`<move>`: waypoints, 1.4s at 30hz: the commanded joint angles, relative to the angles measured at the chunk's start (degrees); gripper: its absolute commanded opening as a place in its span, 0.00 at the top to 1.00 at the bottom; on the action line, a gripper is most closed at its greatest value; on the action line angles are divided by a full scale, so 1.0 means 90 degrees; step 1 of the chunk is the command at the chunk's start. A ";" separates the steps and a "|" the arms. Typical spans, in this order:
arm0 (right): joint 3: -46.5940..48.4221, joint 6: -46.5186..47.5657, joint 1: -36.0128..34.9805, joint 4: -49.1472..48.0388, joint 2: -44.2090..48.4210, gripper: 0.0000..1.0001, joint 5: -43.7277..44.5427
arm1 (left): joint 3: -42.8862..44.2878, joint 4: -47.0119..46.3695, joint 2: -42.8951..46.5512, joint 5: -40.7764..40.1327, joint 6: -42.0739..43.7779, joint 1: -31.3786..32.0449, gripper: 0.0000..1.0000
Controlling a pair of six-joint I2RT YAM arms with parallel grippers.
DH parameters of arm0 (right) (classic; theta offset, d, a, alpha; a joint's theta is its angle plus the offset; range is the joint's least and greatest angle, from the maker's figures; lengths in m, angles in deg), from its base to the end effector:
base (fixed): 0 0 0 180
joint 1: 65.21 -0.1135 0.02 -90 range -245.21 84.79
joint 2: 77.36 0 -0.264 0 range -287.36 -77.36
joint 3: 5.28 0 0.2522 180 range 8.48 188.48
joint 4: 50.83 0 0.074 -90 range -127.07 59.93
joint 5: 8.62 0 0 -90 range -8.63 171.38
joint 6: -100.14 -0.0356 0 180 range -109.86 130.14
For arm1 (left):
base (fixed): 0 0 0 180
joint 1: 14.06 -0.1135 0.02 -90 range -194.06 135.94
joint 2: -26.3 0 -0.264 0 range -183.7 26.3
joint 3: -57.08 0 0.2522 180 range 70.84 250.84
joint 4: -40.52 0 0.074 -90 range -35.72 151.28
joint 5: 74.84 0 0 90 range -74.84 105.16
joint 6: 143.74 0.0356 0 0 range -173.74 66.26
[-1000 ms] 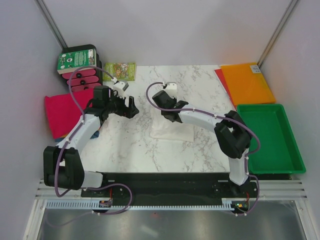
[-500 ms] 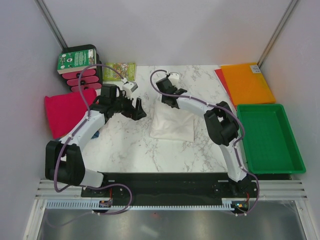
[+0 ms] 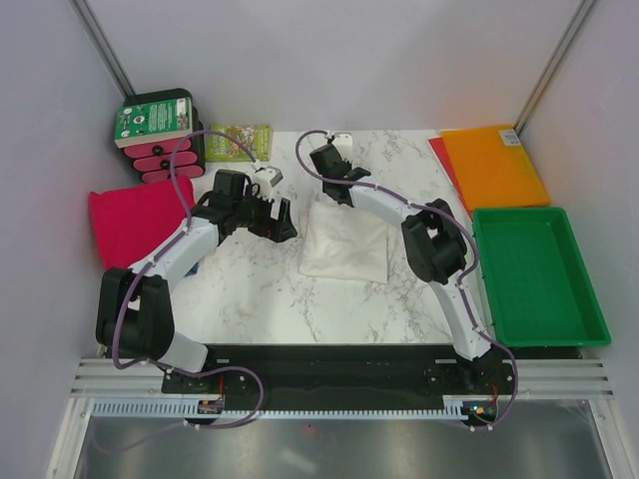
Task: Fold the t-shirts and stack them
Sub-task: Fold the tshirt, then neatly place the folded tshirt to the corner
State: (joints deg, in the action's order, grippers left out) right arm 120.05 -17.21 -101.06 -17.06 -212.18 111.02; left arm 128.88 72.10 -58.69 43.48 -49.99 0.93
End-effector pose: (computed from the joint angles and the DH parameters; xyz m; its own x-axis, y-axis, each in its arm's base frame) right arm 0.4409 0.2969 0.1873 -0.5931 0.0641 -0.8026 0.0624 0.9975 0.0335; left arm 0.3021 -0.0984 0.2448 -0.6427 0.2317 -0.7303 0.5963 0.7497 -0.2870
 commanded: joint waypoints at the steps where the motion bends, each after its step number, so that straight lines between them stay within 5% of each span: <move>1: 0.0193 0.0305 0.0019 -0.0290 0.1305 0.51 0.0525 | -0.0003 -0.0515 -0.0068 -0.0431 -0.0677 0.0054 0.02; 3: -0.0003 0.0285 -0.0010 -0.0241 0.1639 0.47 0.0194 | -0.0043 -0.0739 -0.0185 -0.0373 -0.0894 0.0054 0.02; 5: -0.0510 0.0247 -0.0059 -0.0086 0.2126 0.55 0.0056 | -0.0101 -0.0915 -0.0429 -0.0101 -0.1187 0.0083 0.02; 6: -0.0724 0.0188 -0.0127 -0.0027 0.2274 0.64 0.0046 | -0.0101 -0.0974 -0.0526 -0.0032 -0.1294 0.0103 0.03; 7: -0.1249 0.0101 -0.0147 -0.0016 0.2440 0.90 -0.0003 | -0.0082 -0.0994 -0.0711 0.0027 -0.1460 0.0122 0.03; 8: -0.1534 -0.0122 -0.0176 0.0013 0.2731 1.00 -0.0003 | -0.0062 -0.0994 -0.0809 0.0047 -0.1519 0.0219 0.05; 16: -0.3714 -0.1159 -0.0400 -0.0152 0.3408 1.00 -0.0277 | 0.0172 -0.1101 -0.1542 -0.0187 -0.2096 0.0678 0.06; 36: -0.4505 -0.1736 -0.0576 -0.0504 0.2705 1.00 -0.0384 | 0.0562 -0.0810 -0.2597 -0.0675 -0.2292 0.0855 0.09; 42: -0.4837 -0.1902 -0.0567 -0.0612 0.2841 1.00 -0.0413 | 0.0426 -0.0633 -0.2666 -0.0656 -0.2262 0.0913 0.21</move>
State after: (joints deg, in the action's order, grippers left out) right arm 78.28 -32.18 -106.24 -21.10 -187.68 107.94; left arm 133.84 63.12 -80.04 39.10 -69.34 8.27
